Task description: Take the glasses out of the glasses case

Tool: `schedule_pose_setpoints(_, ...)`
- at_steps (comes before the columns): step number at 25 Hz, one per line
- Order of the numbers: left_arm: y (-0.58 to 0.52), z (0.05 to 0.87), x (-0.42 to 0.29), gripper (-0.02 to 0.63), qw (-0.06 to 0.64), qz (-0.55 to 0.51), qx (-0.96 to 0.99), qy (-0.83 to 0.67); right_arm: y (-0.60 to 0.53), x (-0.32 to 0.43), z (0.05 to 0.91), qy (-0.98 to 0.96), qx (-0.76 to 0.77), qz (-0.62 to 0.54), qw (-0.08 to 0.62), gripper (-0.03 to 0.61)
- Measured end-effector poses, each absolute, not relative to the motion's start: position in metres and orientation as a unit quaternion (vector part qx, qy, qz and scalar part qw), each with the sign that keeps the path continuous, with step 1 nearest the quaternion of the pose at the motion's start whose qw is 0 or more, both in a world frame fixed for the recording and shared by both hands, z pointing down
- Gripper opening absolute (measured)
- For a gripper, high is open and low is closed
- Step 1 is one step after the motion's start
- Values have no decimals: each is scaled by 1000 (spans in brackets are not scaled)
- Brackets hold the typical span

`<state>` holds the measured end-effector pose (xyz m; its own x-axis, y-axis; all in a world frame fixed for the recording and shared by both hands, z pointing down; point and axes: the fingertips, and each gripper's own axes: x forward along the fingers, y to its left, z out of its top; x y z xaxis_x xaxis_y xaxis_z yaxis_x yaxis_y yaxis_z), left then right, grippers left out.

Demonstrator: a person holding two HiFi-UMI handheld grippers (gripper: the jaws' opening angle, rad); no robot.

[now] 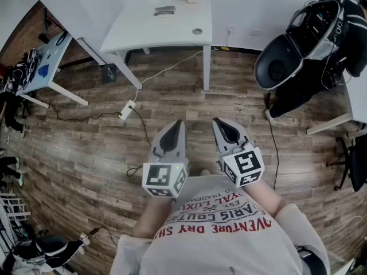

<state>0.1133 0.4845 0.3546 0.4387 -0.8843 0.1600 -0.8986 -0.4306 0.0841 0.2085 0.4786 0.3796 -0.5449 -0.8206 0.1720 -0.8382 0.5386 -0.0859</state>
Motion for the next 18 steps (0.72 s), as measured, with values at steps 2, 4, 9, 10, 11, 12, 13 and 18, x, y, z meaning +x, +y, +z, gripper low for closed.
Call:
schedule_pose_setpoints(2, 485, 356, 111, 2, 82, 46, 844, -528, 479, 207, 381, -875, 473, 82, 58, 12)
schedule_pose_setpoints(4, 485, 358, 109, 2, 85, 46, 843, -529, 480, 206, 383, -875, 473, 83, 60, 12)
schedule_pose_setpoints(9, 486, 364, 106, 2, 92, 46, 844, -527, 480, 202, 390, -874, 473, 89, 66, 12)
schedule_pose_setpoints(10, 485, 365, 105, 2, 94, 46, 843, -527, 480, 201, 391, -874, 474, 92, 65, 12)
schedule_pose_setpoints(11, 485, 367, 103, 2, 96, 45, 843, -528, 479, 200, 392, -873, 475, 96, 62, 12)
schedule_pose_setpoints(12, 484, 368, 100, 2, 99, 45, 842, -528, 477, 198, 393, -871, 477, 100, 59, 12)
schedule_pose_setpoints(13, 482, 370, 97, 2, 101, 44, 842, -529, 476, 197, 394, -870, 478, 103, 57, 12)
schedule_pose_setpoints(18, 474, 382, 81, 2, 120, 50, 835, -534, 468, 184, 406, -870, 474, 120, 67, 12)
